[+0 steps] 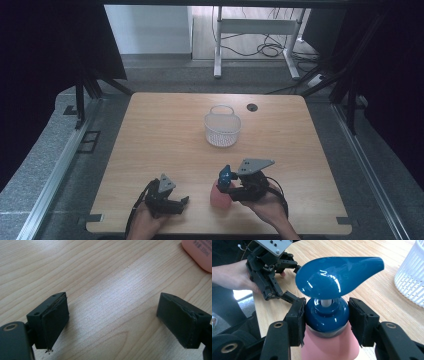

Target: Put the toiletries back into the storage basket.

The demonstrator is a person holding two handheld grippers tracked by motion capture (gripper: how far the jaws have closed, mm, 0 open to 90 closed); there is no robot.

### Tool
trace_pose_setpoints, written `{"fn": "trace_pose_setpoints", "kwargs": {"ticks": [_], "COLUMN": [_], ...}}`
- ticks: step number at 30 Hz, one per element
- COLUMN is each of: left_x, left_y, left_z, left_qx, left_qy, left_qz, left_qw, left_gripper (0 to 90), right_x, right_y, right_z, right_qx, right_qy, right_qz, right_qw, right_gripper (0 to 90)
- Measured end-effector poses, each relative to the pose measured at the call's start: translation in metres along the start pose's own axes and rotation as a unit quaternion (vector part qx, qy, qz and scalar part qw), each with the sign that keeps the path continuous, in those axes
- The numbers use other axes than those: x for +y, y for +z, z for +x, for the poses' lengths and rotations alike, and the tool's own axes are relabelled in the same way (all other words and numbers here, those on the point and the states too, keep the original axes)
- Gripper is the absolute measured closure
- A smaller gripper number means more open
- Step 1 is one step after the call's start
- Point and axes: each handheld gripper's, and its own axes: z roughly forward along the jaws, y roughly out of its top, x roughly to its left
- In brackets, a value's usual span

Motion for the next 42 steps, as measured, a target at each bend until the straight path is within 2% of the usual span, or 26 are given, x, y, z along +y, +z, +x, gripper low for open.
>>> {"fn": "trace_pose_setpoints", "kwargs": {"ticks": [4, 6, 13, 22, 42], "left_x": [0.000, 0.000, 0.000, 0.000, 0.000], "left_y": [0.000, 0.000, 0.000, 0.000, 0.000], "left_z": [0.000, 0.000, 0.000, 0.000, 0.000], "left_qx": [0.000, 0.000, 0.000, 0.000, 0.001], "left_qy": [0.000, 0.000, 0.000, 0.001, 0.002], "left_qz": [0.000, 0.000, -0.001, 0.000, 0.000], "left_qw": [1.0000, 1.0000, 1.0000, 1.0000, 1.0000], "left_gripper": [10.3, 10.2, 10.2, 10.3, 10.2], "right_x": [0.002, 0.002, 0.002, 0.015, 0.036], "right_y": [-0.002, -0.003, -0.005, -0.013, -0.020], "right_z": [0.002, 0.003, 0.000, -0.004, -0.028], "right_qx": [-0.018, -0.020, -0.018, -0.020, -0.033], "right_qy": [-0.008, -0.005, 0.000, -0.003, 0.008], "right_qz": [0.001, 0.001, -0.004, -0.006, -0.007], "right_qw": [0.9998, 0.9998, 0.9998, 0.9998, 0.9994], "right_gripper": [52.3, 52.5, 52.6, 52.6, 52.6]}}
